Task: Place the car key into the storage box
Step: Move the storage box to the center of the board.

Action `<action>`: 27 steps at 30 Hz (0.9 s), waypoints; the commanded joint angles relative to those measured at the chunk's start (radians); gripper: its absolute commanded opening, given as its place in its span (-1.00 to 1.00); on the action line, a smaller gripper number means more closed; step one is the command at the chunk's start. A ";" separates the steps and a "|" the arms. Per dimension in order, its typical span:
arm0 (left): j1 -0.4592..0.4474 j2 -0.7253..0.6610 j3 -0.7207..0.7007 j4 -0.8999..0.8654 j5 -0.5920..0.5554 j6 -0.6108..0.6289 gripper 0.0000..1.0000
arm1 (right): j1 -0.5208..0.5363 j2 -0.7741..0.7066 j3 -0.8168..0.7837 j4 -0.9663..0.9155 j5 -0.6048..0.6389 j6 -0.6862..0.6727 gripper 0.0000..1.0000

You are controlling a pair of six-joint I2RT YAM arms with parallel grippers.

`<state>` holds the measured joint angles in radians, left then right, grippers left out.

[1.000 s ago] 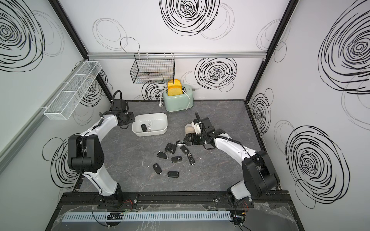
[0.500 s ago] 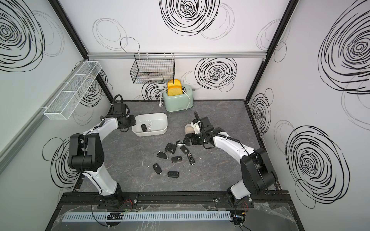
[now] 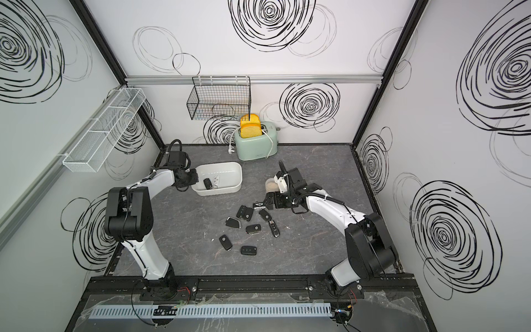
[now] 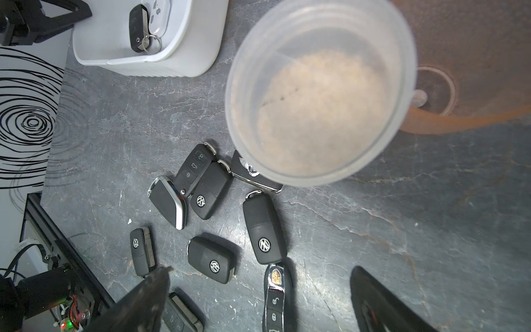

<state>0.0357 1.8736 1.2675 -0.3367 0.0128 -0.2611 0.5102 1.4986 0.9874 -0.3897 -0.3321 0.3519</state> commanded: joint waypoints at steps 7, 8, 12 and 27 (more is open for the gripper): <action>-0.099 -0.007 -0.015 -0.001 -0.046 0.031 -0.76 | 0.001 -0.066 -0.032 0.002 0.017 -0.002 0.98; -0.109 -0.012 -0.021 -0.001 -0.047 0.031 -0.76 | 0.002 -0.071 -0.037 0.003 0.018 -0.003 0.98; -0.160 -0.038 -0.060 0.001 -0.057 0.018 -0.76 | 0.001 -0.094 -0.066 0.006 0.018 -0.004 0.98; -0.251 -0.121 -0.183 0.007 -0.079 -0.037 -0.31 | 0.094 -0.151 -0.187 -0.007 0.077 -0.030 0.98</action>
<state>-0.2096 1.7805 1.1007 -0.3042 -0.0532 -0.2737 0.5739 1.3548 0.8173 -0.3885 -0.2848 0.3252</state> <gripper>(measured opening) 0.314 0.990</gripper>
